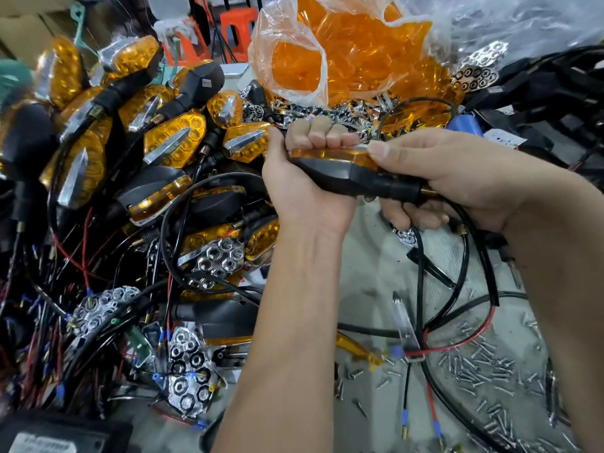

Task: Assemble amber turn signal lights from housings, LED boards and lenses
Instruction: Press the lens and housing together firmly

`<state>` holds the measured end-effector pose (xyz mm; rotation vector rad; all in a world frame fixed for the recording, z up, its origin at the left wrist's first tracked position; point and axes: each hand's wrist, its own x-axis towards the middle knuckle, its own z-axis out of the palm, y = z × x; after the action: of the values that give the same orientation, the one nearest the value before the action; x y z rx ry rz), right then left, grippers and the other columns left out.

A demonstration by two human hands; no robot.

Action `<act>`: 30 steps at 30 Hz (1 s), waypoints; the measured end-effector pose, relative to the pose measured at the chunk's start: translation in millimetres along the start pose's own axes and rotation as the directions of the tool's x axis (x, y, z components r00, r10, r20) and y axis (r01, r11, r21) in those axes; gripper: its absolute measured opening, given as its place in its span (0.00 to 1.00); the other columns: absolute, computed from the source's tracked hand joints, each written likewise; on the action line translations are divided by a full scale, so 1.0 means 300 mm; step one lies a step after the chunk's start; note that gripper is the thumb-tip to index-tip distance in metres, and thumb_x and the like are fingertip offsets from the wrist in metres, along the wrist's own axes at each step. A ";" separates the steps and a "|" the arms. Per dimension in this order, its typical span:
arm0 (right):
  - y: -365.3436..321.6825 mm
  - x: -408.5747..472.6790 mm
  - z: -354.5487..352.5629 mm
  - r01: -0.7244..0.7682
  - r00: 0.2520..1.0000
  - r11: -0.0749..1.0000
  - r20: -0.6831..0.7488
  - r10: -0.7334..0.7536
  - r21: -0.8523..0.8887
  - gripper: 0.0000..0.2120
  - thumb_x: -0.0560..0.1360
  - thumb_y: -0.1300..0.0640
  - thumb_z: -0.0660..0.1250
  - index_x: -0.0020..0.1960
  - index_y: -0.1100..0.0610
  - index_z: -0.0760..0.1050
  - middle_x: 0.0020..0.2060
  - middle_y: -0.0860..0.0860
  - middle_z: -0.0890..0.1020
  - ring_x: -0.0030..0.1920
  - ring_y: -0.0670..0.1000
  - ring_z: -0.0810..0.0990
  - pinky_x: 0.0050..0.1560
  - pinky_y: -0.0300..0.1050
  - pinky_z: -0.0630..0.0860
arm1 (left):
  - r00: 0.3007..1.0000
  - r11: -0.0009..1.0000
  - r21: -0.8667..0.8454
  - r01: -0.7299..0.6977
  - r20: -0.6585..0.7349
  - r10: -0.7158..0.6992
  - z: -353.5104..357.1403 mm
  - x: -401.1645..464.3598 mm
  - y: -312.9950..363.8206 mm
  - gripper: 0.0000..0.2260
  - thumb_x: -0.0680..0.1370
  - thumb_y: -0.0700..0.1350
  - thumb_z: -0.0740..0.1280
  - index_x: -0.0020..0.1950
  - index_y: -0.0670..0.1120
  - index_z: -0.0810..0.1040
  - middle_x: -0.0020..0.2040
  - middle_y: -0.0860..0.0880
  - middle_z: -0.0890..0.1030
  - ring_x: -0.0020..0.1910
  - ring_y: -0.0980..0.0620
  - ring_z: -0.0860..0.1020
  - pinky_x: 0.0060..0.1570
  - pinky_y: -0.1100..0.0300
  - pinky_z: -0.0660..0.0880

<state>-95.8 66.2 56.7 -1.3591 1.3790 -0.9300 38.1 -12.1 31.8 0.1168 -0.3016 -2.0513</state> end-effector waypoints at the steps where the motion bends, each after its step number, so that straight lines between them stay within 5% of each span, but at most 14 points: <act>1: 0.003 0.001 0.003 0.007 1.000 1.000 -0.013 -0.007 -0.009 0.20 0.81 0.42 0.61 0.50 0.59 0.81 0.33 0.60 0.83 0.22 0.50 0.74 0.20 0.37 0.67 | 1.000 0.999 0.037 -0.022 -0.016 0.023 0.004 0.002 0.003 0.28 0.87 0.53 0.51 0.28 0.46 0.67 0.28 0.50 0.69 0.26 0.52 0.70 0.29 0.62 0.74; 5: -0.003 0.017 0.017 0.150 0.962 0.954 -0.186 -0.202 -0.260 0.08 0.80 0.50 0.70 0.53 0.55 0.80 0.43 0.57 0.84 0.32 0.50 0.82 0.27 0.44 0.78 | 0.983 0.990 0.104 -0.091 -0.151 0.106 0.007 0.012 0.004 0.26 0.86 0.51 0.52 0.28 0.47 0.65 0.28 0.50 0.68 0.25 0.51 0.68 0.31 0.60 0.71; 9: -0.002 0.022 0.027 0.187 0.921 0.772 -0.164 -0.352 -0.607 0.24 0.67 0.46 0.81 0.59 0.48 0.78 0.53 0.47 0.81 0.44 0.52 0.83 0.46 0.48 0.82 | 0.955 0.986 0.107 -0.128 -0.254 0.151 0.003 0.024 0.009 0.26 0.85 0.51 0.54 0.28 0.46 0.66 0.28 0.49 0.70 0.25 0.50 0.70 0.35 0.59 0.72; 12: 0.000 0.028 0.037 0.278 0.860 0.767 -0.206 -0.467 -0.578 0.22 0.67 0.52 0.83 0.58 0.51 0.81 0.52 0.49 0.83 0.40 0.51 0.81 0.39 0.39 0.79 | 0.949 0.980 0.163 -0.112 -0.274 0.154 0.000 0.029 0.012 0.26 0.86 0.52 0.54 0.30 0.45 0.68 0.30 0.47 0.73 0.28 0.48 0.73 0.39 0.57 0.75; 15: 0.007 0.036 0.042 0.285 0.817 0.745 -0.254 -0.518 -0.603 0.20 0.67 0.50 0.83 0.56 0.51 0.82 0.49 0.49 0.83 0.37 0.54 0.80 0.43 0.53 0.81 | 0.957 0.967 0.246 -0.064 -0.259 0.129 0.000 0.027 0.002 0.26 0.87 0.56 0.53 0.34 0.44 0.71 0.34 0.46 0.76 0.34 0.45 0.75 0.49 0.48 0.74; 21: 0.012 0.037 0.049 0.318 0.773 0.758 -0.307 -0.555 -0.569 0.16 0.70 0.51 0.82 0.52 0.56 0.81 0.42 0.44 0.79 0.32 0.53 0.73 0.32 0.49 0.73 | 0.992 0.958 0.278 -0.074 -0.073 0.098 -0.006 0.017 0.008 0.29 0.86 0.62 0.48 0.37 0.43 0.69 0.38 0.45 0.75 0.37 0.46 0.72 0.45 0.51 0.70; 26: 0.009 0.047 0.076 0.371 0.797 0.798 -0.277 -0.536 -0.476 0.14 0.75 0.53 0.78 0.54 0.61 0.81 0.37 0.48 0.81 0.26 0.53 0.80 0.28 0.53 0.76 | 0.983 0.959 0.218 -0.183 0.052 0.176 -0.010 0.007 0.032 0.31 0.86 0.62 0.48 0.33 0.41 0.68 0.33 0.43 0.71 0.36 0.45 0.71 0.44 0.51 0.69; 30: 0.001 0.057 0.101 0.363 0.812 0.775 -0.232 -0.535 -0.517 0.14 0.77 0.53 0.75 0.61 0.57 0.83 0.29 0.40 0.81 0.25 0.49 0.81 0.25 0.41 0.76 | 0.982 0.967 0.175 -0.186 0.020 0.185 -0.013 0.006 0.052 0.31 0.86 0.61 0.49 0.31 0.43 0.66 0.31 0.45 0.68 0.32 0.47 0.68 0.40 0.53 0.67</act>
<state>-65.6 52.2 46.8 -2.0233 1.6496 -1.2925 51.4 -21.4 32.1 0.1866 -0.4790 -1.8369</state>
